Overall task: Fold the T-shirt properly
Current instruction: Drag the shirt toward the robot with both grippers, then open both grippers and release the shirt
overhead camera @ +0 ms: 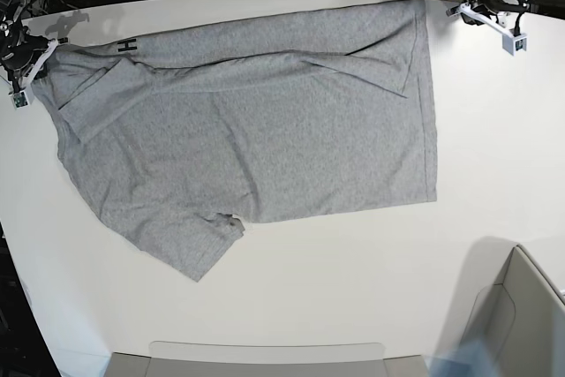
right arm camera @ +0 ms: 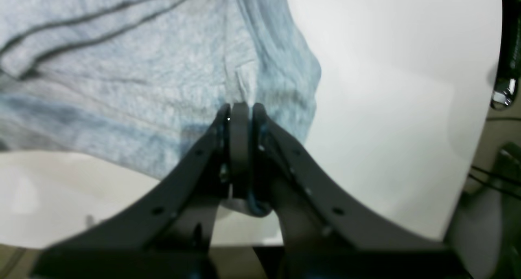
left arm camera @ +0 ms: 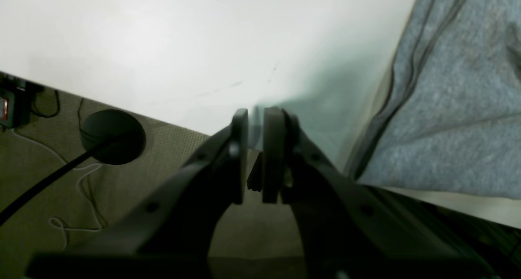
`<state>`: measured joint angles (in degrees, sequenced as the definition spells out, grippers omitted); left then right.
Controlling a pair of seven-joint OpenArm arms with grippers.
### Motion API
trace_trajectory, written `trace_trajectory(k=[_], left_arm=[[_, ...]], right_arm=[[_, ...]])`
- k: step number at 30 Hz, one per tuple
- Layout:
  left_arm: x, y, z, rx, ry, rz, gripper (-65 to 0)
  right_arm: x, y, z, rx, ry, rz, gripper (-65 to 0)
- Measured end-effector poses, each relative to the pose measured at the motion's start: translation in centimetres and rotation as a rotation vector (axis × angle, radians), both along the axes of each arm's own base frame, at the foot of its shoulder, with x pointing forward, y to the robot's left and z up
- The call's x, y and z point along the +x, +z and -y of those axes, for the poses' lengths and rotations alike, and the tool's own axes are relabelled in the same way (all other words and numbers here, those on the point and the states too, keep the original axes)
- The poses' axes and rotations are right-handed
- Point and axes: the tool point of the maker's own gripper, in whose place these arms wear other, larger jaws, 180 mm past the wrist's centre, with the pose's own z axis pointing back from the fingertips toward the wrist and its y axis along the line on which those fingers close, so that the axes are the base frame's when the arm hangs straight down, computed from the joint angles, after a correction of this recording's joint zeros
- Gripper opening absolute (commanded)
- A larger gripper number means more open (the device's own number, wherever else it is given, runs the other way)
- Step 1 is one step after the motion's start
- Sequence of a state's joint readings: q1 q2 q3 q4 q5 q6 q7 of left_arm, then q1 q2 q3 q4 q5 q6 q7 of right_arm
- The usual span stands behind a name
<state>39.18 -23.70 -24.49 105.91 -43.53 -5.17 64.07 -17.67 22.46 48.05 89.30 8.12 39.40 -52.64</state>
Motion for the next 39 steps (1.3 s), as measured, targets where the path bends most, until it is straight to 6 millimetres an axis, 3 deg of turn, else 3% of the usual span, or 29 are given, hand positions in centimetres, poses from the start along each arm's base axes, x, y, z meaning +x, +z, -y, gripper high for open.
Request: trace_trajectory(k=[4, 9, 17, 19, 22, 25, 27, 30, 35, 39], left_arm=[[0.0, 0.0, 0.0, 0.0, 0.0, 0.0, -56.6], [0.1, 0.0, 0.0, 0.002, 0.0, 0.004, -56.6], [0.0, 0.0, 0.0, 0.001, 0.0, 0.003, -56.6], [0.1, 0.0, 0.0, 0.001, 0.0, 0.004, -56.6], [0.8, 0.8, 0.4, 0.007, -0.019, 0.031, -56.4], [3.4, 3.2, 1.5, 0.019, -0.067, 0.123, -53.1], [6.0, 4.8, 2.2, 0.018, -0.088, 0.204, -50.3], [8.3, 5.7, 2.4, 0.011, -0.095, 0.259, -49.1], [10.8, 6.6, 3.2, -0.019, -0.067, 0.323, -49.2], [13.4, 8.1, 3.3, -0.017, -0.073, 0.4, -52.8]], right_arm=[[-0.9, -0.4, 0.7, -0.05, -0.007, -0.045, -64.0], [-1.5, 0.0, 1.6, -0.057, -0.056, -0.031, -47.8], [-0.7, 0.9, 1.0, -0.019, -0.058, 0.031, -46.4], [0.0, 2.7, 1.0, -0.036, -0.062, 0.095, -46.4], [2.6, 6.8, 0.1, -0.013, -0.058, 0.269, -46.3], [6.1, 10.9, -2.3, 0.052, 0.005, 0.465, -46.3], [7.3, 13.1, -3.4, 0.052, 0.038, 0.536, -46.3], [8.9, 16.2, -6.2, 0.098, 0.078, 0.677, -46.3], [10.1, 19.2, -10.0, 0.2, 0.191, 0.796, -46.2], [10.2, 19.6, -10.9, 0.222, 0.215, 0.812, -46.2]])
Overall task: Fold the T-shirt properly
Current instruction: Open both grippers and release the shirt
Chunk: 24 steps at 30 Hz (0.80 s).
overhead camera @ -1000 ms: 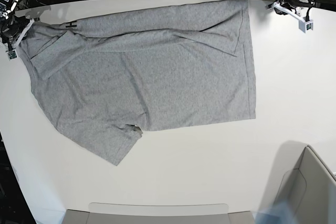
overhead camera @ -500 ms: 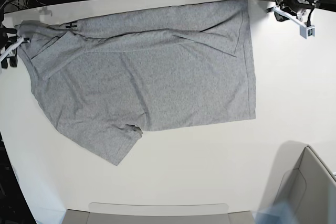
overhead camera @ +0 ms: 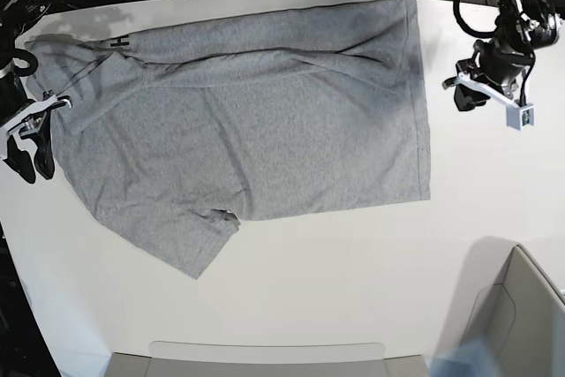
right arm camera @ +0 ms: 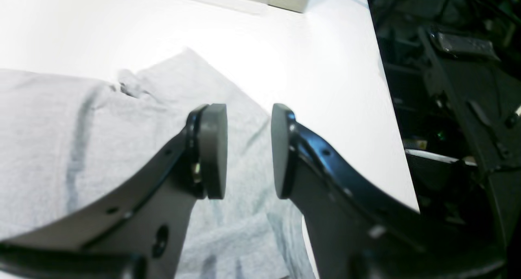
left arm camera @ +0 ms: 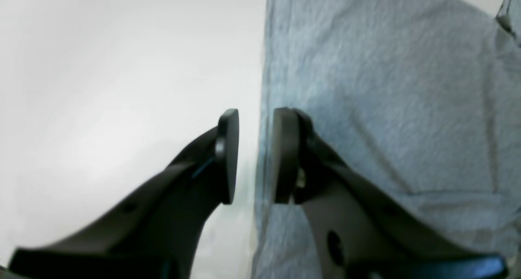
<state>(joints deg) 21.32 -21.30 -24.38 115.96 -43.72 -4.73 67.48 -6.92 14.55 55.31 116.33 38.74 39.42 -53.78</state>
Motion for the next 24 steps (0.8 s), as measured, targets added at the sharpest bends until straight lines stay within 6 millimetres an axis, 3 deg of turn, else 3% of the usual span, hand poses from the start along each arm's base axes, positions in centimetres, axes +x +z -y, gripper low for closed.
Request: trace_trajectory(k=[6, 10, 13, 16, 20, 24], left_arm=[[2.1, 1.2, 0.6, -0.053, 0.007, -0.03, -52.0], [5.4, 4.0, 1.2, -0.024, -0.067, 0.077, -52.7], [5.3, 3.7, 2.6, -0.003, -0.174, 0.09, -52.2], [5.5, 3.9, 2.5, 0.033, -0.203, 0.119, -51.7], [6.6, 5.4, 3.8, 0.012, -0.264, 0.228, -43.3], [6.8, 7.1, 6.4, -0.16, -0.315, 0.301, -36.4]], right_arm=[[1.2, 2.2, -0.1, 0.014, -0.006, 0.085, -46.3], [1.7, 2.7, -0.6, 0.036, -0.004, 0.114, -46.3], [2.0, 2.9, -1.0, 0.062, -0.005, 0.133, -46.3], [2.1, 3.0, -1.5, 0.07, 0.018, 0.135, -46.3], [1.6, 3.5, -4.4, 0.143, 0.167, 0.154, -46.2], [1.6, 3.3, -5.0, 0.138, 0.195, 0.138, -46.1]])
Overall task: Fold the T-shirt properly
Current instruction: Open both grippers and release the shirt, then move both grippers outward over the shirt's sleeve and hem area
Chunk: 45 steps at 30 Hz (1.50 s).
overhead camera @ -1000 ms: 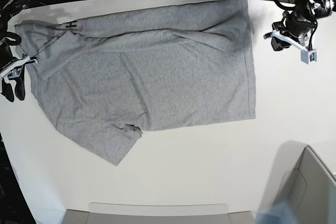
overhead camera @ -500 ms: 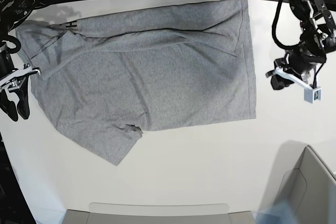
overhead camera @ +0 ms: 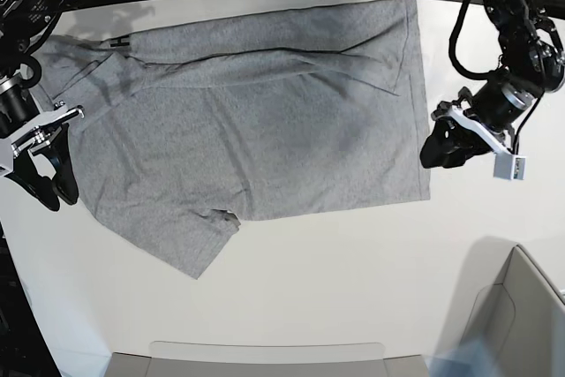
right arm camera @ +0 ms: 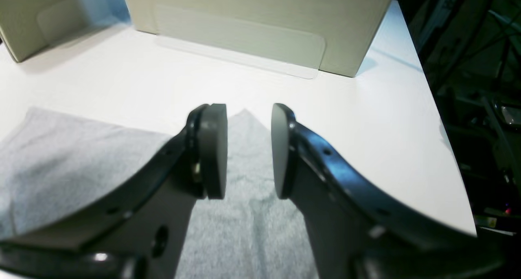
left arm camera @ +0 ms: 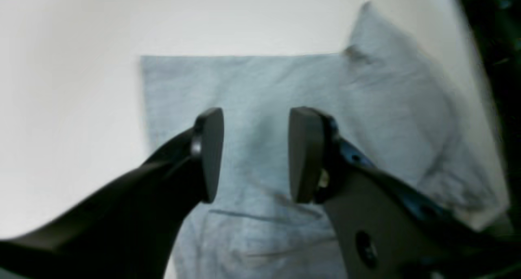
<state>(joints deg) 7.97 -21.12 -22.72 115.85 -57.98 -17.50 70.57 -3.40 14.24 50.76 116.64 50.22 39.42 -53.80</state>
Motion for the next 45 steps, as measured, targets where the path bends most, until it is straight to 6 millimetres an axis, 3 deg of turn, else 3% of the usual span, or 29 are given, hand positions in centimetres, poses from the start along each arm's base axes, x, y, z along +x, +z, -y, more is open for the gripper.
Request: trace_trajectory(k=[6, 11, 13, 17, 19, 22, 27, 30, 33, 36, 41, 45], left_arm=[[0.8, 2.8, 2.8, -0.18, -0.097, 0.069, -36.1], [0.2, 1.3, 3.7, -0.22, -0.101, 0.013, -36.3], [0.7, 1.8, 2.9, -0.202, -0.073, 0.042, -36.8], [2.5, 2.4, -1.6, -0.042, 0.079, 0.103, -43.4], [4.0, 4.6, -3.5, 0.052, 0.112, 0.186, -45.7], [6.1, 10.2, -5.4, 0.132, 0.174, 0.401, -45.9], [7.6, 15.0, -7.3, 0.216, 0.239, 0.579, -45.9], [9.1, 16.8, -6.2, 0.357, 0.201, 0.65, -46.0], [10.3, 18.4, -4.1, 0.509, 0.134, 0.741, -47.4], [10.7, 18.5, -3.8, 0.602, 0.161, 0.778, -48.3], [10.6, 19.1, -1.9, 0.533, 0.176, 0.876, -48.1], [10.3, 17.1, -0.2, 0.476, 0.129, 0.847, -47.9]], right_arm=[[0.1, 0.1, -0.9, 0.004, 0.029, 0.003, -46.1], [0.1, 0.0, -0.8, 0.002, 0.028, 0.001, -46.1], [0.1, 0.1, -0.9, 0.004, 0.029, 0.003, -46.1], [0.2, 0.2, -0.8, 0.0, 0.028, 0.005, -46.1], [0.1, 0.3, -0.8, -0.004, 0.028, 0.008, -46.1], [0.6, 1.1, -0.8, -0.005, 0.027, 0.034, -46.1], [1.7, 0.6, -1.4, -0.111, 0.015, 0.037, -46.2], [2.5, -0.3, -4.3, -0.217, 0.092, 0.068, -46.3], [2.5, -3.0, -6.9, -0.292, 0.142, 0.035, -46.3], [2.6, -4.1, -9.1, -0.33, 0.186, 0.031, -46.3], [2.7, -5.9, -11.7, -0.415, 0.239, 0.006, -46.3], [2.2, -6.9, -13.2, -0.465, 0.305, -0.009, -46.4]])
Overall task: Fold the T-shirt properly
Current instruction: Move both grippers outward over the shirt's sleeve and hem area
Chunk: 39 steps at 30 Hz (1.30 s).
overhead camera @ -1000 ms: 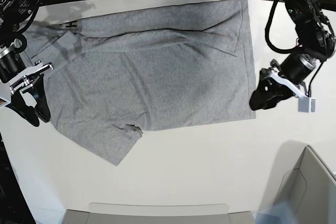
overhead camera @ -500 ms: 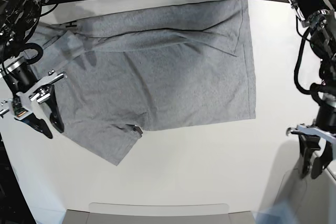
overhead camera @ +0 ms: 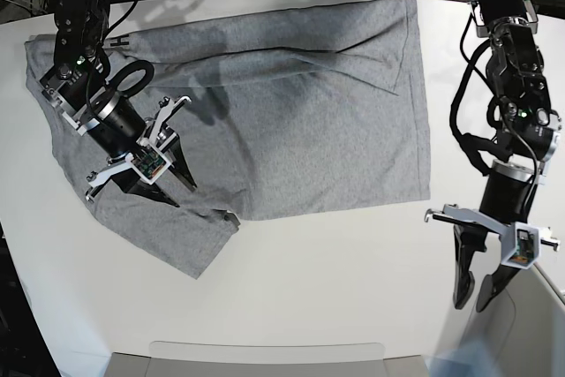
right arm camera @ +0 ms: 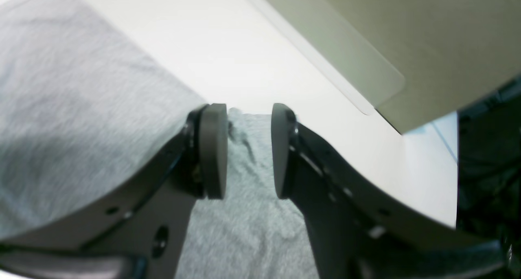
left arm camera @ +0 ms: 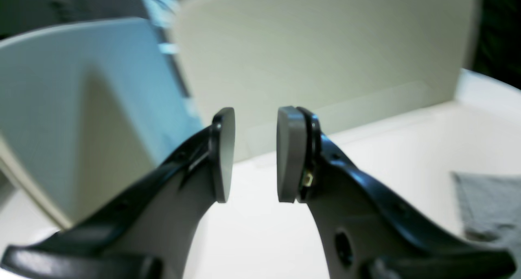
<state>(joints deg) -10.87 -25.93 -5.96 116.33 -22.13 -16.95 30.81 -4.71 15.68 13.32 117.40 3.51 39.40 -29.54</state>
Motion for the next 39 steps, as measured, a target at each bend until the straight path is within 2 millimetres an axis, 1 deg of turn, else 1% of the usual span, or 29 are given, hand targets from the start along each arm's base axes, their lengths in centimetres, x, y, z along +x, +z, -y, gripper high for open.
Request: trace_trajectory(k=[1, 3, 5, 6, 9, 10, 12, 13, 14, 15, 18, 20, 22, 23, 26, 27, 28, 30, 32, 33, 39], left_arm=[[0.0, 0.2, 0.0, -0.024, -0.005, 0.003, -47.9], [0.0, 0.9, -0.2, -0.059, -0.013, 0.024, -47.9], [-0.2, 1.3, -0.1, -0.081, -0.028, 0.037, -47.9], [-0.1, 1.2, -0.1, -0.081, -0.027, 0.031, -47.9], [-0.1, 1.1, -0.1, -0.083, -0.029, 0.03, -48.5], [-0.1, 1.2, -0.1, -0.083, -0.029, 0.032, -49.8], [-0.1, 1.2, 0.0, -0.086, -0.028, 0.031, -58.0], [-0.1, 1.1, 0.0, -0.086, -0.028, 0.03, -65.0], [-0.1, 1.1, 0.0, -0.086, -0.028, 0.03, -65.0], [-0.1, 1.2, 0.0, -0.088, -0.028, 0.031, -65.0], [-0.1, 1.1, 0.0, -0.087, -0.028, 0.03, -65.0], [-0.1, 1.2, 0.0, -0.087, -0.028, 0.032, -65.0], [-0.1, 1.3, -0.3, -0.09, -0.022, 0.038, -65.0], [-0.2, 1.5, -0.7, -0.104, -0.01, 0.047, -61.8], [-0.4, 1.7, -1.8, -0.164, 0.038, 0.069, -46.8], [-0.4, 1.5, -1.9, -0.169, 0.039, 0.067, -43.0], [-0.6, 1.3, -1.9, -0.18, 0.04, 0.064, -42.6], [-1.0, 0.7, -1.9, -0.203, 0.031, 0.064, -48.0], [-1.4, 0.3, -2.0, -0.229, 0.026, 0.061, -62.0], [-1.5, 0.1, -2.1, -0.234, 0.026, 0.059, -65.0], [-1.8, -0.6, -1.9, -0.238, 0.018, 0.048, -65.0]], right_arm=[[0.0, -0.1, -0.3, -0.001, 0.004, -0.002, -46.4], [-0.2, -1.0, -0.7, -0.027, 0.009, -0.047, -46.3], [-0.1, -1.7, -0.2, -0.057, -0.015, -0.089, -46.3], [0.2, -1.5, 0.0, -0.061, -0.027, -0.092, -46.3], [1.9, 0.9, 0.5, -0.041, -0.051, -0.032, -46.5], [2.2, 1.4, 0.4, -0.027, -0.061, -0.021, -47.0], [2.5, 1.6, 0.3, -0.021, -0.079, -0.017, -51.7], [2.6, 1.8, 0.0, -0.011, -0.068, -0.012, -56.4], [2.7, 2.2, 0.0, -0.006, -0.066, 0.001, -61.0], [3.1, 2.4, 0.4, -0.028, -0.081, 0.012, -65.0], [3.6, 2.7, 1.0, -0.059, -0.124, 0.031, -65.0], [3.7, 2.5, 0.7, -0.056, -0.134, 0.029, -65.0], [3.8, 2.9, 0.2, -0.038, -0.122, 0.041, -65.0], [3.9, 3.0, 0.4, -0.045, -0.126, 0.045, -65.0], [3.9, 2.9, 0.7, -0.055, -0.134, 0.043, -65.0], [3.9, 2.9, 0.7, -0.055, -0.134, 0.042, -65.0], [3.9, 2.9, 0.6, -0.054, -0.133, 0.042, -65.0], [3.9, 3.0, 0.6, -0.053, -0.133, 0.044, -65.0], [3.9, 2.9, 0.6, -0.055, -0.133, 0.043, -65.0], [3.9, 3.0, 0.6, -0.053, -0.132, 0.044, -65.0], [3.9, 2.9, 0.6, -0.054, -0.133, 0.043, -65.0]])
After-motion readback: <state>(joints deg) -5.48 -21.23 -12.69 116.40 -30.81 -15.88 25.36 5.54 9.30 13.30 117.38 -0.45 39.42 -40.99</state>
